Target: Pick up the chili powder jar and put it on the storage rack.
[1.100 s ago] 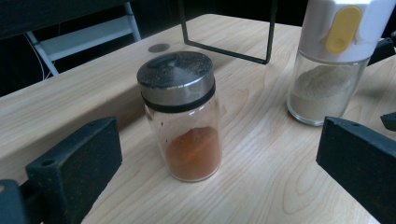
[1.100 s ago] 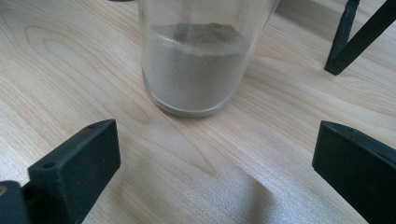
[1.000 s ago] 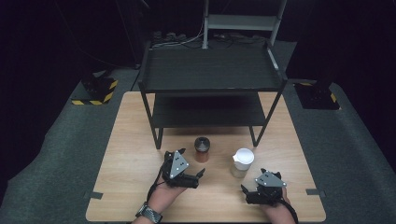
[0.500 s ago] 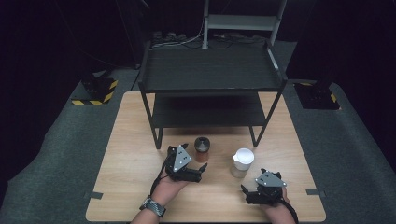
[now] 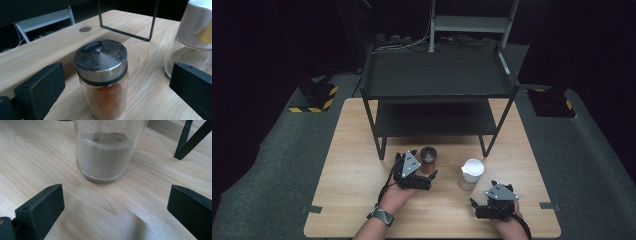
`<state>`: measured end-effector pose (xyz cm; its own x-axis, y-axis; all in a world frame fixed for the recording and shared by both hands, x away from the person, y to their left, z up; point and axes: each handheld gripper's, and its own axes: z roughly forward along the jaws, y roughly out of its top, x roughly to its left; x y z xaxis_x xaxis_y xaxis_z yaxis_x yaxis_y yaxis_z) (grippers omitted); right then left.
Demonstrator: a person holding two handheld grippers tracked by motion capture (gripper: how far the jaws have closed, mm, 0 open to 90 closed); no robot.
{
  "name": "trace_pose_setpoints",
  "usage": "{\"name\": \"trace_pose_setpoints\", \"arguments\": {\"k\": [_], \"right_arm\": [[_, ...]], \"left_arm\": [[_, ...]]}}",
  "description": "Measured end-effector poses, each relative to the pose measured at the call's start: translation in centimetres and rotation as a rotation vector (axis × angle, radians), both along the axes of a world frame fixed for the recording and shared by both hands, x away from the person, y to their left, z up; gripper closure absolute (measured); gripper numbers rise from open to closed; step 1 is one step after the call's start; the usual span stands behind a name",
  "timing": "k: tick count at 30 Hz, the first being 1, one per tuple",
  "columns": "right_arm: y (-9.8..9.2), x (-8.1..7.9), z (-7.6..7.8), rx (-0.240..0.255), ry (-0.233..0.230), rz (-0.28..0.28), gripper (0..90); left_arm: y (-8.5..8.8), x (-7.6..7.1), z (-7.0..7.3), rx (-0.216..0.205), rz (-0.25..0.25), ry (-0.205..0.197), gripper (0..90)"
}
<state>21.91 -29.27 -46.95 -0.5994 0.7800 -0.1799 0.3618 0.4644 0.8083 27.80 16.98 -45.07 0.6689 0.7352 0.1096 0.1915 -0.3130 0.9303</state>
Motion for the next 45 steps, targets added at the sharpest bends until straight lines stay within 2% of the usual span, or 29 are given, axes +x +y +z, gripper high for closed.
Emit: {"name": "trace_pose_setpoints", "arguments": {"k": [6, 19, 25, 33, 35, 40, 45], "right_arm": [[0.0, 0.0, 0.0, -0.004, -0.003, 0.003, 0.0], [0.1, -0.1, 0.0, -0.005, -0.003, 0.003, 0.0], [0.1, -0.1, 0.0, -0.004, -0.004, 0.003, 0.0], [0.0, -0.1, 0.0, -0.004, -0.003, 0.004, 0.0], [0.0, -0.1, 0.0, -0.003, -0.003, 0.005, 0.0], [0.0, -0.1, 0.0, -0.004, -0.003, 0.006, 0.0], [0.0, -0.1, 0.0, -0.005, -0.003, 0.006, 0.0]], "left_arm": [[-0.3, 0.5, -0.1, -0.003, 0.006, -0.003, 0.4], [-0.7, 1.7, -0.7, -0.043, 0.031, 0.008, 1.8], [-0.6, 2.1, -1.2, -0.072, 0.032, 0.01, 11.5], [-0.5, 2.4, -1.6, -0.07, 0.029, 0.01, 24.6], [-0.4, 2.5, -1.8, -0.085, 0.025, 0.014, 27.4], [-0.3, 2.7, -2.2, -0.098, 0.02, 0.012, 32.9], [-0.3, 2.5, -2.4, -0.101, 0.023, -0.003, 34.0]]}}
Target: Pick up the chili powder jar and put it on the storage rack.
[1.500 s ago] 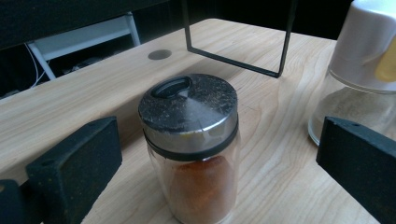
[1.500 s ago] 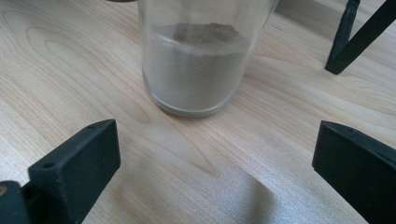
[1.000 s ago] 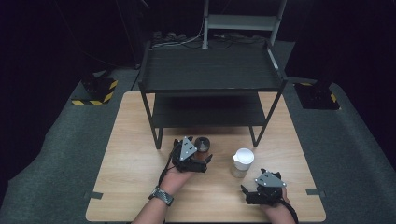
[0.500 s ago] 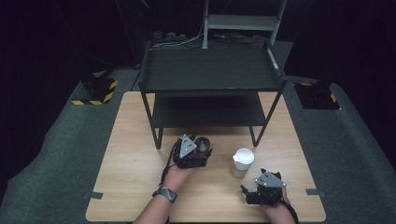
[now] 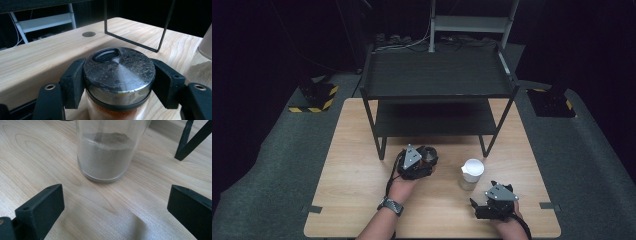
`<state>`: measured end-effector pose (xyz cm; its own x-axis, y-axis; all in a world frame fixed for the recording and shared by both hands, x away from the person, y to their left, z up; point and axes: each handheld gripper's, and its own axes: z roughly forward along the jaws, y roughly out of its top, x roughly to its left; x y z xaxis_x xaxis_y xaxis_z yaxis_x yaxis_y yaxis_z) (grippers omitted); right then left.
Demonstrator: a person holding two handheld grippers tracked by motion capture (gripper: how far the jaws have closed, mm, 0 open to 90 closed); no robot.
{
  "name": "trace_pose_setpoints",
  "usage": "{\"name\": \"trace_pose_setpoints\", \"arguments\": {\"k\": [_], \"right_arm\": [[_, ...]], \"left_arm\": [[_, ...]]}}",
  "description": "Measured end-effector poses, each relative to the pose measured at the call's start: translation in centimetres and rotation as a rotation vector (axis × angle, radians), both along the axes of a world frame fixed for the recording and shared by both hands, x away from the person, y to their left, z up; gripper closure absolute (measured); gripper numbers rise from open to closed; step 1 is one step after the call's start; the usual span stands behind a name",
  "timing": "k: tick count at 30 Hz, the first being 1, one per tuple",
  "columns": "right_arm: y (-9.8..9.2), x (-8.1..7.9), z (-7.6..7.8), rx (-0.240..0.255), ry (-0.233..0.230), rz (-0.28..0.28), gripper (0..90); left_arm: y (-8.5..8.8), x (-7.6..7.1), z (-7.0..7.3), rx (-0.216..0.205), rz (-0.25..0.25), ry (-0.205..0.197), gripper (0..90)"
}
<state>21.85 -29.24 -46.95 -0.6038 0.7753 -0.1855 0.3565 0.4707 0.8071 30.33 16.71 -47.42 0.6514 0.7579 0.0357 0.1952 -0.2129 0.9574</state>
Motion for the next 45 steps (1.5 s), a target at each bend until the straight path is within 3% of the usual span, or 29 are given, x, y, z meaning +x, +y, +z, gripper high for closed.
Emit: {"name": "trace_pose_setpoints", "arguments": {"k": [15, 21, 30, 45], "right_arm": [[-0.1, 0.0, 0.0, 0.003, -0.002, 0.002, 0.0], [-0.1, 0.0, 0.0, 0.003, -0.001, 0.003, 0.0], [-0.1, 0.0, 0.0, 0.006, 0.002, 0.003, 0.0], [-0.2, 0.1, 0.0, 0.007, 0.005, 0.004, 0.0]], "left_arm": [[0.2, -0.2, 0.0, -0.002, -0.01, -0.006, 34.7], [0.6, -0.8, 0.0, -0.024, -0.028, -0.008, 34.7], [1.3, -2.5, 0.9, -0.06, -0.048, -0.043, 34.7], [2.2, -4.2, 3.6, -0.066, -0.037, -0.087, 34.7]]}}
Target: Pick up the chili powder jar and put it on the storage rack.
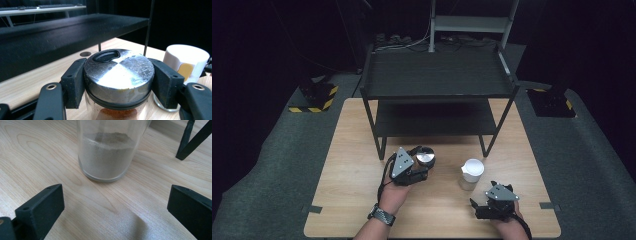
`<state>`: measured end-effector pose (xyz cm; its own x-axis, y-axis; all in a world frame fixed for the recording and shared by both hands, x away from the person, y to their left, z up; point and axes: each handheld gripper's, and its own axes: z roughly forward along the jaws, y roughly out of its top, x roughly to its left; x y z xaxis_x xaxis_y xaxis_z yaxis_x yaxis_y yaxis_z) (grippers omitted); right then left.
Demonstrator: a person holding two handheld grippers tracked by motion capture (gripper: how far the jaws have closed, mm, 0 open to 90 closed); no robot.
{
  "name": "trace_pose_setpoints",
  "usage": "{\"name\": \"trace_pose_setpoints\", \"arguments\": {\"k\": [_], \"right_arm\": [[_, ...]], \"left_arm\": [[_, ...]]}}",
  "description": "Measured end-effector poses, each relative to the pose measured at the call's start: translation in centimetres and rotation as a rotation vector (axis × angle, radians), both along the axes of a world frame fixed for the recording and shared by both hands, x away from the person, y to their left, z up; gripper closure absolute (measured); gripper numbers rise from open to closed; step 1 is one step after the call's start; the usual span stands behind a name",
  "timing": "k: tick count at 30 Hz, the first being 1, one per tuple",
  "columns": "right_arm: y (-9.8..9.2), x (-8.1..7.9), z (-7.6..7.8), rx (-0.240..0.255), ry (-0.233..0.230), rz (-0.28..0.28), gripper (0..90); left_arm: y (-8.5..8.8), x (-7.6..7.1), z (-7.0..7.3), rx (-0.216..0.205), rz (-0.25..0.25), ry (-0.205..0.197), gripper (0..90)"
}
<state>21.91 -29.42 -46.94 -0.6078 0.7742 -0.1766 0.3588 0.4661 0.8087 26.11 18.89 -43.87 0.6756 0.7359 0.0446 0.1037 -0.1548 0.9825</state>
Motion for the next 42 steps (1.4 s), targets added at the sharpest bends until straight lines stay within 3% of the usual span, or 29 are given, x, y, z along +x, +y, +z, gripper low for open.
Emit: {"name": "trace_pose_setpoints", "arguments": {"k": [25, 42], "right_arm": [[-0.1, 0.0, 0.0, 0.003, 0.0, 0.003, 0.0], [-0.2, 0.1, 0.0, 0.007, 0.004, 0.004, 0.1]], "left_arm": [[1.8, -2.5, 4.6, -0.028, 0.035, -0.087, 34.7], [2.6, -2.6, 6.9, -0.069, 0.047, -0.121, 34.7]]}}
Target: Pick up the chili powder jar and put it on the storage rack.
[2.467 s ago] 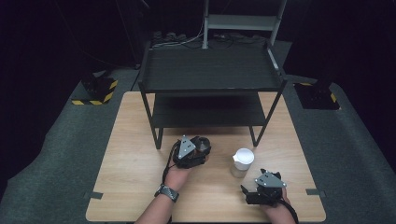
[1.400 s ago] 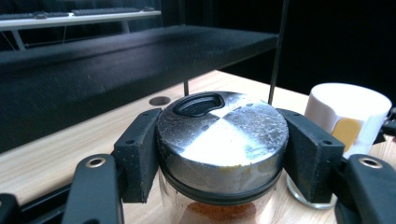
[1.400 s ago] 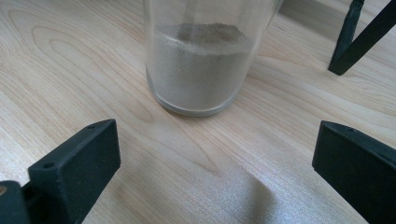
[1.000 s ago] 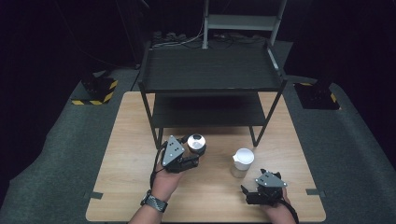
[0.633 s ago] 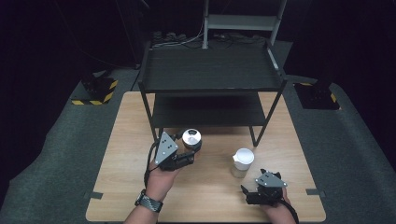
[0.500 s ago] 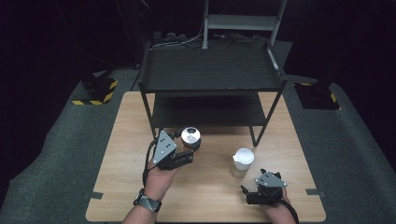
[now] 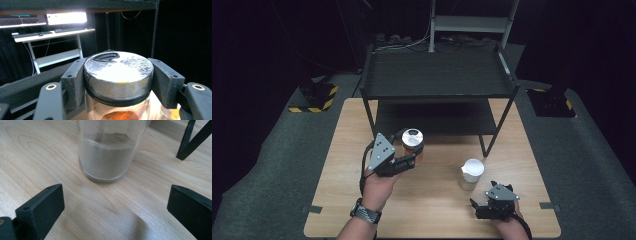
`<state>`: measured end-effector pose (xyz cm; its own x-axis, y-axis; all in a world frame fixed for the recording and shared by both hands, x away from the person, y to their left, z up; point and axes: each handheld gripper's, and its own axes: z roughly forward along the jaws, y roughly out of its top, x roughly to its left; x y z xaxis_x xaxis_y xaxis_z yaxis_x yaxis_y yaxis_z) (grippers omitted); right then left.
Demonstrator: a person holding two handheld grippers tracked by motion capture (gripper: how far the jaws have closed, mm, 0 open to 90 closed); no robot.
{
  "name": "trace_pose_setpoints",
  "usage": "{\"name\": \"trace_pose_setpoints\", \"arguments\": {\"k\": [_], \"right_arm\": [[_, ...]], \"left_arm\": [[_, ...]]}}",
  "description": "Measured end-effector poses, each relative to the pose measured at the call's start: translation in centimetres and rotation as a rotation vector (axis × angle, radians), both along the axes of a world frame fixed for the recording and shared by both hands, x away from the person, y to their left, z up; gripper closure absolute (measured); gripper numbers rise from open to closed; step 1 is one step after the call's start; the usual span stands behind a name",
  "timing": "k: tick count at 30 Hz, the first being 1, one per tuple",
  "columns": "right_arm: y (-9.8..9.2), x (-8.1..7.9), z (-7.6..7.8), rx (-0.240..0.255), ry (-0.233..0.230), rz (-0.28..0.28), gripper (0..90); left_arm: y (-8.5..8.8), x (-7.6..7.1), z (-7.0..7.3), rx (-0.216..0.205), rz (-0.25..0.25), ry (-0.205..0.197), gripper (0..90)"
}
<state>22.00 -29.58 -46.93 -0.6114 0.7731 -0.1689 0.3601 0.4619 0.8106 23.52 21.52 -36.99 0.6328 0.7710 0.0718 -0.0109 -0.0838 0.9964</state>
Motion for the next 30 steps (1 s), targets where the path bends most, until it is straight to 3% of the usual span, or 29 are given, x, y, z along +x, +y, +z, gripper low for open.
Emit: {"name": "trace_pose_setpoints", "arguments": {"k": [18, 30], "right_arm": [[0.0, 0.0, 0.0, 0.002, 0.001, 0.001, 0.1], [-0.1, 0.0, 0.0, 0.002, 0.001, 0.003, 0.1]], "left_arm": [[0.3, 0.2, 3.9, -0.04, 0.011, -0.07, 34.7], [0.8, 0.7, 5.6, -0.064, 0.023, -0.086, 34.7]]}}
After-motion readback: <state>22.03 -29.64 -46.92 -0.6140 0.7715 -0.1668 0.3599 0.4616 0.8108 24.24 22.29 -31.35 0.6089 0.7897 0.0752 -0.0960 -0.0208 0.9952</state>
